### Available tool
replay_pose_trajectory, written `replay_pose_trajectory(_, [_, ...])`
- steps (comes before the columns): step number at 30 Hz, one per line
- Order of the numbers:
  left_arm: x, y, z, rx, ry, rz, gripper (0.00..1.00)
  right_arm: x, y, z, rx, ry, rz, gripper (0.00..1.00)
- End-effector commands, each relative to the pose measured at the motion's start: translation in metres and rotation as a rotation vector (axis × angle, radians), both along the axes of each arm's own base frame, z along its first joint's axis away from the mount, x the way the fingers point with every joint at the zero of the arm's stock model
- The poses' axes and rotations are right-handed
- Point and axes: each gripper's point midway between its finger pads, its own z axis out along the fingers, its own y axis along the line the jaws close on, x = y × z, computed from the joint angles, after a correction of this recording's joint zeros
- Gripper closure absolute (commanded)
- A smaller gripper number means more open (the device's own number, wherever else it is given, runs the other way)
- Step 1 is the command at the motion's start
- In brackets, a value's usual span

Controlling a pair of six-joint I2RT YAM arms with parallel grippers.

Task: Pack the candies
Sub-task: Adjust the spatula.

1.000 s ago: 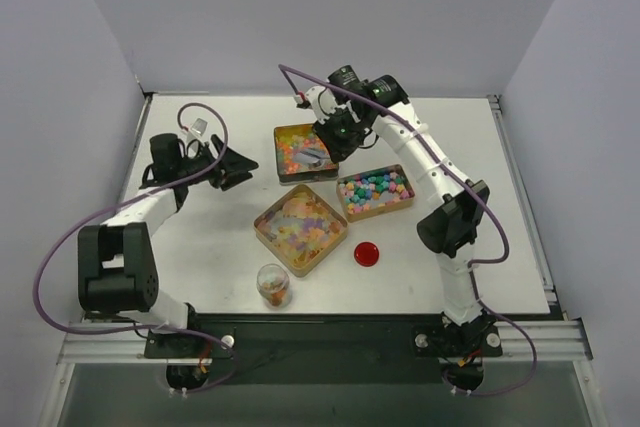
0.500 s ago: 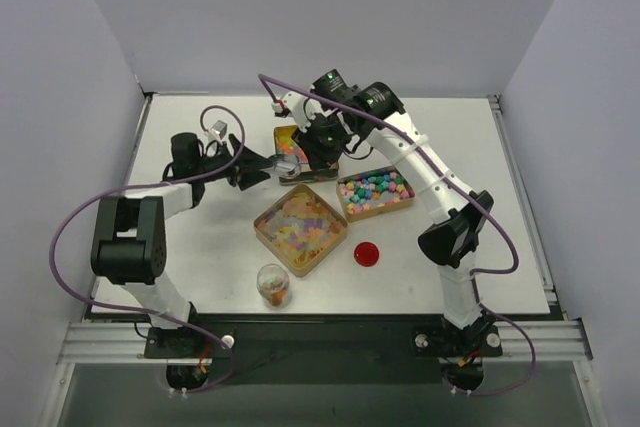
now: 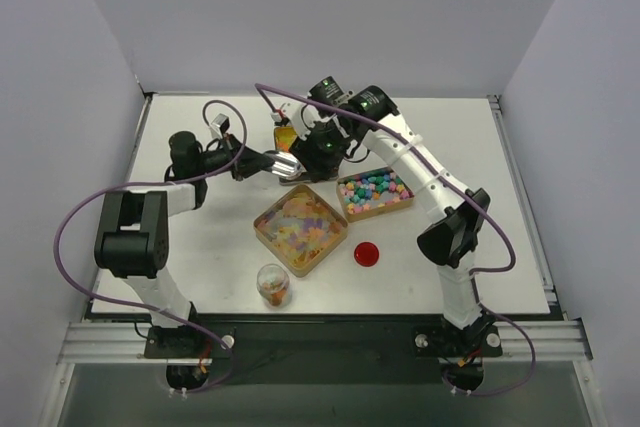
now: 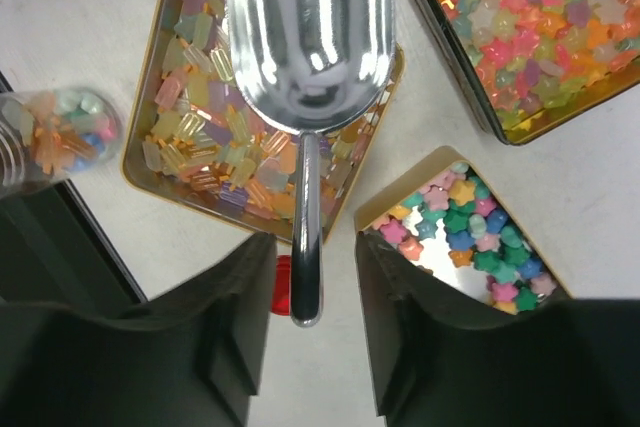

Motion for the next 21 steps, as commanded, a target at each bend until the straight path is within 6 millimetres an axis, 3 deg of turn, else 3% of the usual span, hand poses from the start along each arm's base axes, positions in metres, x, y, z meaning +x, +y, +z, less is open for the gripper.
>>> replay_pose_trajectory(1, [-0.008, -0.003, 0.012, -0.009, -0.103, -0.039, 1.00, 0.000, -0.001, 0.007, 0.043, 0.001, -0.019, 0.53])
replay_pose_trajectory(6, [-0.006, -0.003, 0.012, -0.009, -0.100, -0.038, 1.00, 0.002, 0.001, 0.010, 0.055, 0.001, -0.021, 0.49])
replay_pose_trajectory(11, [-0.006, -0.004, 0.012, -0.009, -0.097, -0.039, 1.00, 0.003, 0.005, 0.009, 0.047, -0.015, -0.002, 0.57])
replay_pose_trajectory(21, [-0.004, -0.004, 0.002, 0.010, -0.039, -0.026, 1.00, -0.004, 0.019, 0.008, -0.017, -0.123, 0.119, 0.62])
